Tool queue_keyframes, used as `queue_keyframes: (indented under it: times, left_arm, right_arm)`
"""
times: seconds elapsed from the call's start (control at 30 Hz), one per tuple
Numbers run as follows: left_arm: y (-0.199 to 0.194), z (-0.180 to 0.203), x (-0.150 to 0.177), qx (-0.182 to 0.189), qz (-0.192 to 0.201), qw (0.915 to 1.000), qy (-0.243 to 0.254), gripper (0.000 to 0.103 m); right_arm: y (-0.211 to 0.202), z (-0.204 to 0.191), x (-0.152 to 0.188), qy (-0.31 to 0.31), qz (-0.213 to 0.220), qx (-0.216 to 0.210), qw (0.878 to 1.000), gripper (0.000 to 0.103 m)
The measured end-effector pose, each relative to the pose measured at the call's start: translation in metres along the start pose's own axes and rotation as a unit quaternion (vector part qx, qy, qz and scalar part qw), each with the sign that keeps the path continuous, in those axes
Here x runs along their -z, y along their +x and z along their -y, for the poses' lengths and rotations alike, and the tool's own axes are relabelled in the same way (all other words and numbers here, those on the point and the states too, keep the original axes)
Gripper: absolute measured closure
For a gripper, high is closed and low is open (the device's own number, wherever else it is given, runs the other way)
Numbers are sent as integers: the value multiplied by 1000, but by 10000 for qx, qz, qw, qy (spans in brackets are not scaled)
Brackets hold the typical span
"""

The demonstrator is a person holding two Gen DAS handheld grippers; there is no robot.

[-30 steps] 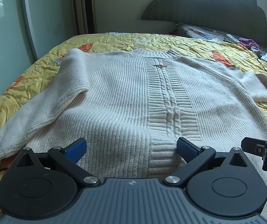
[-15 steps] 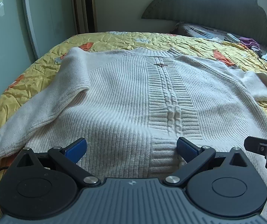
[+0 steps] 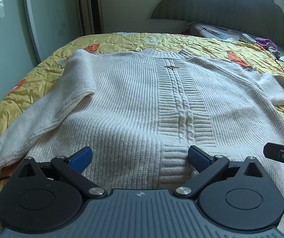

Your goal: Fold small clothes

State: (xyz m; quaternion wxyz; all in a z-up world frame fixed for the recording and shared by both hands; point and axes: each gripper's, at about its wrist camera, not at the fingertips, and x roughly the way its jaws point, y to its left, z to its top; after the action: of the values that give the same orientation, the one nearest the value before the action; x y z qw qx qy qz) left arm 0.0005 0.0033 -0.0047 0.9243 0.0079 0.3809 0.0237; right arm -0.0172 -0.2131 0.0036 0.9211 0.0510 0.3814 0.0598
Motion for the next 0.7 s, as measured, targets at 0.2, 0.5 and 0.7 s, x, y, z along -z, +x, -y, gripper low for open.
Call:
queue_keyframes:
  times: [0.2,0.5,0.7]
  left_arm:
    - [0,3,-2,-44,-5,10000,52,0]
    - [1,17,-6,-114,-13,9997,194,0]
    - [0,24,-10,-200,53,9995,242,0]
  right_arm:
    - [-1,3,0,22,39,-3,10000,0]
    - [-3,13,2,81,108,-6,9999,0]
    - [-4,22,4,166,176,-60,9997,0]
